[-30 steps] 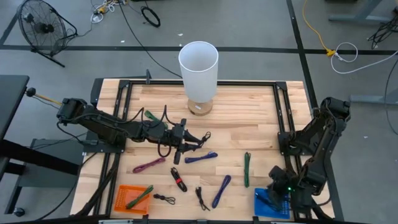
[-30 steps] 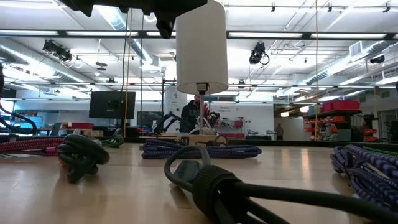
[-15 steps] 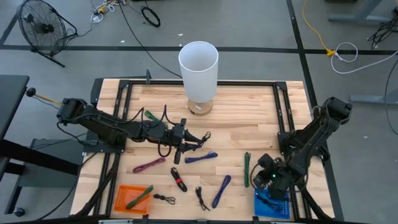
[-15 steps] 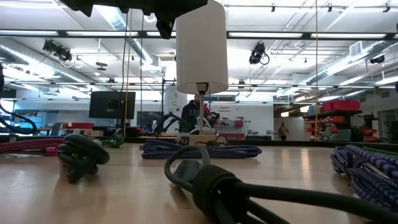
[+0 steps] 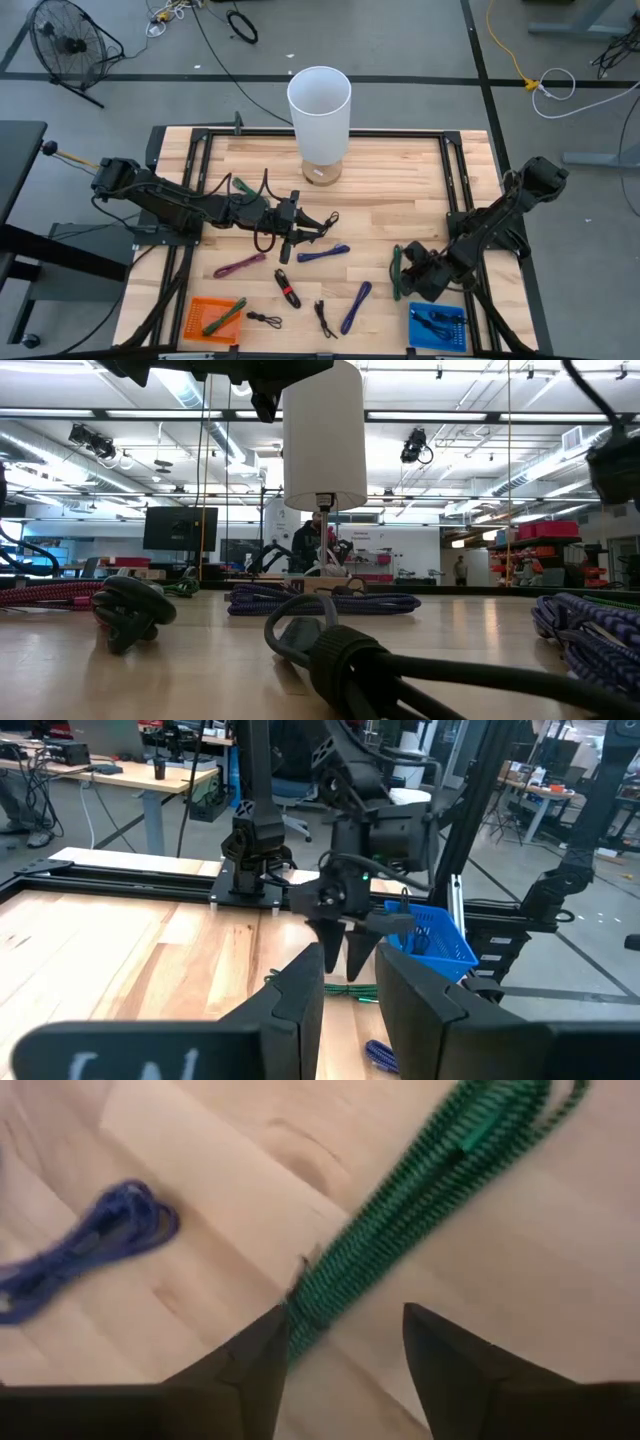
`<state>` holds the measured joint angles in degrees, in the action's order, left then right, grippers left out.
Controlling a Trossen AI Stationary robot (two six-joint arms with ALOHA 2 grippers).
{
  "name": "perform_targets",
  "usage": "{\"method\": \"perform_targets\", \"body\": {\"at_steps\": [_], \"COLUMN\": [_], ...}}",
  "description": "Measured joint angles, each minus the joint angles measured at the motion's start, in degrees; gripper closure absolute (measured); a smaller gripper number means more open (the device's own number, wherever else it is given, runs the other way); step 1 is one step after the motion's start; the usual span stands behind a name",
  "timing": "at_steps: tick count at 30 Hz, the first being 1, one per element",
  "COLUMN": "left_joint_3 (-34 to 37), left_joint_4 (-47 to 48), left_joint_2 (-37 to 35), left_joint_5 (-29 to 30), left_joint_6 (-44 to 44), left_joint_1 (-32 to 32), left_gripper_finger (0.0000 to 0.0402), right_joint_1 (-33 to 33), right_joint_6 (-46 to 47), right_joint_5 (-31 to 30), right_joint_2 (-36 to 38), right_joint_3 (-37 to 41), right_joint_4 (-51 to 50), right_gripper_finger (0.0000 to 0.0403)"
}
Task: Pick & Place USB Port
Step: Put the black and green charger cable into the orange bin
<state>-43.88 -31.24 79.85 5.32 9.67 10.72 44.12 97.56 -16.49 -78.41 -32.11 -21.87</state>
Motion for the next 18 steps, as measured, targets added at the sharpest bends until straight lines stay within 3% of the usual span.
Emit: {"method": "perform_targets", "body": {"at_steps": [8, 18], "left_joint_3": [0.0, 0.0], "left_joint_4": [0.0, 0.19], "left_joint_2": [0.0, 0.0], "left_joint_5": [0.0, 0.0], "left_joint_6": [0.0, 0.02], "left_joint_1": [0.0, 0.0], "left_gripper_finger": [0.0303, 0.0303], "right_joint_1": [-4.48, -6.83], "right_joint_6": [-2.68, -6.62], "right_joint_5": [-0.49, 0.58], "right_joint_2": [0.0, -3.71], "right_joint_3": [2.45, 2.72], "right_joint_4": [4.62, 5.42], "right_gripper_finger": [0.0188, 0.0214]}}
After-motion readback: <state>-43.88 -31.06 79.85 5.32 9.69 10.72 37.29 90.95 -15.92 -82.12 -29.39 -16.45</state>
